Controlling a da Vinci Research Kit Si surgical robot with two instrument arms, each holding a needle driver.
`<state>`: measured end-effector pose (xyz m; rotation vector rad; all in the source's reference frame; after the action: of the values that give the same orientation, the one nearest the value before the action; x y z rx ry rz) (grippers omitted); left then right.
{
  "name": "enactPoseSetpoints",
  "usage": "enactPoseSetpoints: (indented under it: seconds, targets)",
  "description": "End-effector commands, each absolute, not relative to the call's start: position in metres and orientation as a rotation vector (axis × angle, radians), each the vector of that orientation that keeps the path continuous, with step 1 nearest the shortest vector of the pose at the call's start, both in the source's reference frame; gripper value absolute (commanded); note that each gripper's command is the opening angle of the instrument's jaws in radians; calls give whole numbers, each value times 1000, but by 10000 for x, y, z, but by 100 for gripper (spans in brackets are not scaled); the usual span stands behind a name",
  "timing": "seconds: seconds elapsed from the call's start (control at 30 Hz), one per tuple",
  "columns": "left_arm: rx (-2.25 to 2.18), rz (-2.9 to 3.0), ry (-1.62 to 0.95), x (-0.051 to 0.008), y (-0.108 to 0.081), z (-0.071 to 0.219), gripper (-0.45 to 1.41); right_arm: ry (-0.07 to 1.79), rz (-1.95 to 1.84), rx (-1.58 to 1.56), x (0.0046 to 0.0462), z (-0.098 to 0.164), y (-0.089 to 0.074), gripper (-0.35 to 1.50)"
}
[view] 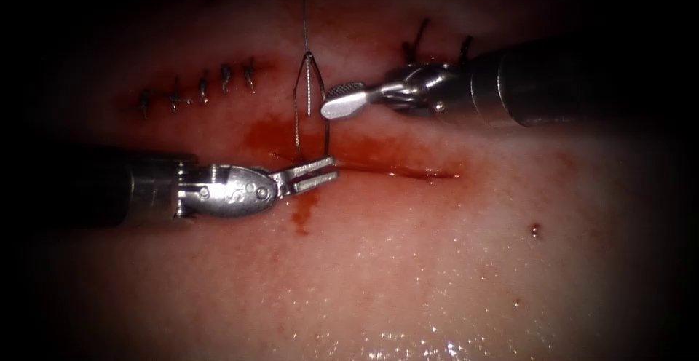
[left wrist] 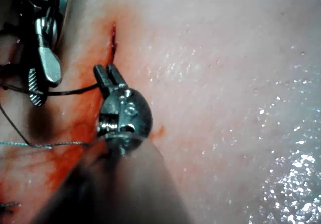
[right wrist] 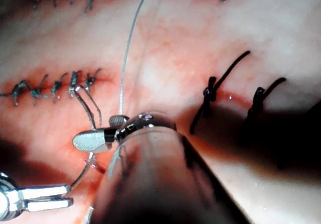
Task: Wound Closure
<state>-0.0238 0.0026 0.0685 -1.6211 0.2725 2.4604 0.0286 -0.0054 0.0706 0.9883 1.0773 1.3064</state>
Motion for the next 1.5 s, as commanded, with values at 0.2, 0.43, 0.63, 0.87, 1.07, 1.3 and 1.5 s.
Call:
enactPoseSetpoints:
  seconds: [0.2,0.43,0.63,0.87,1.07,1.3,1.5]
  targets:
    - [-1620,2459,269,-245,18,690,-45,1080,1318,974,300,712,-57,34]
    - [-1625,2468,278,-246,18,690,-45,1085,1327,965,301,712,-57,16]
    - [-1633,2476,285,-247,18,690,-45,1085,1327,963,304,712,-59,12]
    - [-1644,2483,291,-246,18,690,-45,1085,1327,963,305,713,-59,17]
    - [-1644,2483,291,-246,17,689,-45,1017,1308,906,303,714,-61,-35]
    - [-1632,2438,236,-246,16,687,72,1034,1244,772,294,711,-56,-35]
    - [-1622,2367,140,-235,16,678,124,1083,1176,704,285,713,-53,-35]
